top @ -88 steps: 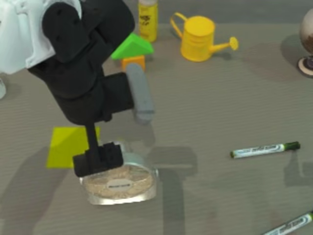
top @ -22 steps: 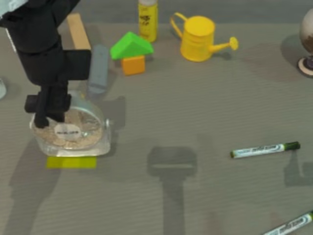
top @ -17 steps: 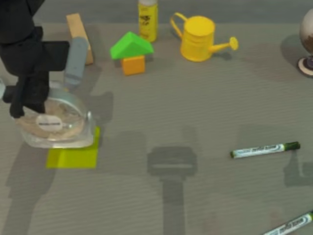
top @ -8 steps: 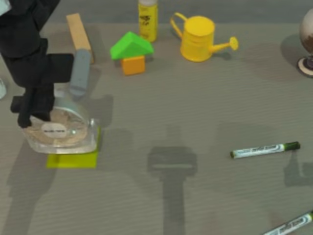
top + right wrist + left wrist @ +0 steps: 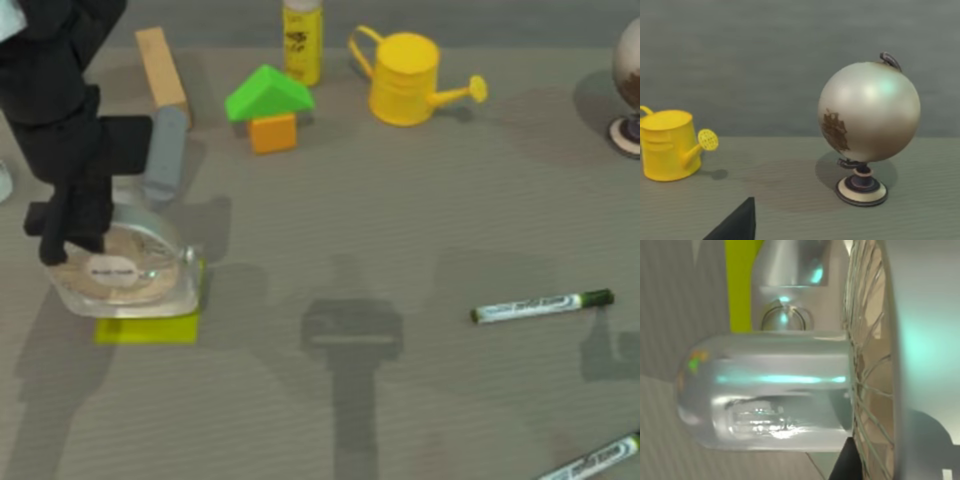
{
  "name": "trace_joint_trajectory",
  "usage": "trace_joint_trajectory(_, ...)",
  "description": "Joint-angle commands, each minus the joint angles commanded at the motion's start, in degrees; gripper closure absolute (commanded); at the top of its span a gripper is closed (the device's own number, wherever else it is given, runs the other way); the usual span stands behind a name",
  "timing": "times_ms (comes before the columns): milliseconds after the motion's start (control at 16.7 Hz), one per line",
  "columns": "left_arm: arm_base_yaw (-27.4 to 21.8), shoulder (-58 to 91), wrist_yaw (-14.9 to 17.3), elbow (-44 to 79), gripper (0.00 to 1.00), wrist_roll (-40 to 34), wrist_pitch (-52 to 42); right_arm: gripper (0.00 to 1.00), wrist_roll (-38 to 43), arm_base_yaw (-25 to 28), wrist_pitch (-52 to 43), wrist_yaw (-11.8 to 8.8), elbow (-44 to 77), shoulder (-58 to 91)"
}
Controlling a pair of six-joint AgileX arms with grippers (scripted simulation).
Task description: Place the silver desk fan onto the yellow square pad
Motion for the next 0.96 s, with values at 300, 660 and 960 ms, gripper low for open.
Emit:
trace_joint_trajectory(300, 0.0, 0.0, 0.0, 0.0, 0.4, 0.0, 0.0, 0.0, 0.0, 0.0, 0.0, 0.0, 0.0, 0.0)
trace_joint_trajectory(660, 0.0, 0.0, 0.0, 0.0, 0.0, 0.0, 0.0, 0.0, 0.0, 0.0, 0.0, 0.0, 0.0, 0.0)
trace_joint_trajectory(960, 0.0, 0.0, 0.0, 0.0, 0.0, 0.0, 0.0, 0.0, 0.0, 0.0, 0.0, 0.0, 0.0, 0.0)
